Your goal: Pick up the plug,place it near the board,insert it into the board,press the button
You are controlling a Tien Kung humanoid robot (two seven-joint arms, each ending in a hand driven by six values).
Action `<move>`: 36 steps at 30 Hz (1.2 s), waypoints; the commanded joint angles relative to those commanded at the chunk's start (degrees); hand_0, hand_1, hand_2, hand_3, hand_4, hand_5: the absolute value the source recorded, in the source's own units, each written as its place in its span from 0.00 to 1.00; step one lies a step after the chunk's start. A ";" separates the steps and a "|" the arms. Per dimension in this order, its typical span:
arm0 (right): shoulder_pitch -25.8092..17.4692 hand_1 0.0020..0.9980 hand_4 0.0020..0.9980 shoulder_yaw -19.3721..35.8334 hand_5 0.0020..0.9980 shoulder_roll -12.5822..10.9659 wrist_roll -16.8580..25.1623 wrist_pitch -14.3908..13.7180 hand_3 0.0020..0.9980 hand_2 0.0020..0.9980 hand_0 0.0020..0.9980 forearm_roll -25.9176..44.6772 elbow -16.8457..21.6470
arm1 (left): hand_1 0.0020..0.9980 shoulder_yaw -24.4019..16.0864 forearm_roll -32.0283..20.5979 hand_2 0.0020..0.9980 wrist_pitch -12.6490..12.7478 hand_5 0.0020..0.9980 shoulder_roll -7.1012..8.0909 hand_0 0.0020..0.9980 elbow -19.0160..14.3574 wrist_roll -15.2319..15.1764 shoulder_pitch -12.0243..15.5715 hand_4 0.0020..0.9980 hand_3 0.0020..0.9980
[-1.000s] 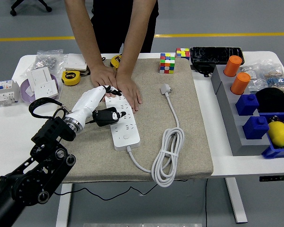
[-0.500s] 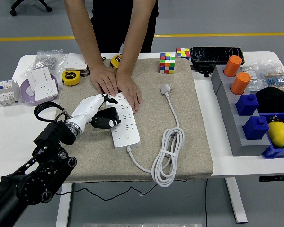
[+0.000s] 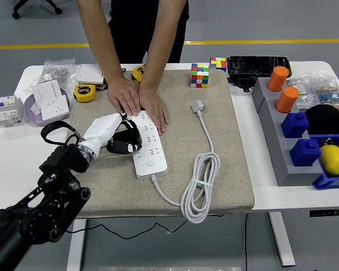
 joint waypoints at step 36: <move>-0.27 0.78 1.00 -0.10 0.87 0.04 -0.04 -0.03 0.80 0.76 0.87 0.04 0.00 | 0.43 -3.09 3.76 0.40 -1.78 0.08 1.31 0.51 -4.26 0.70 1.25 0.53 0.48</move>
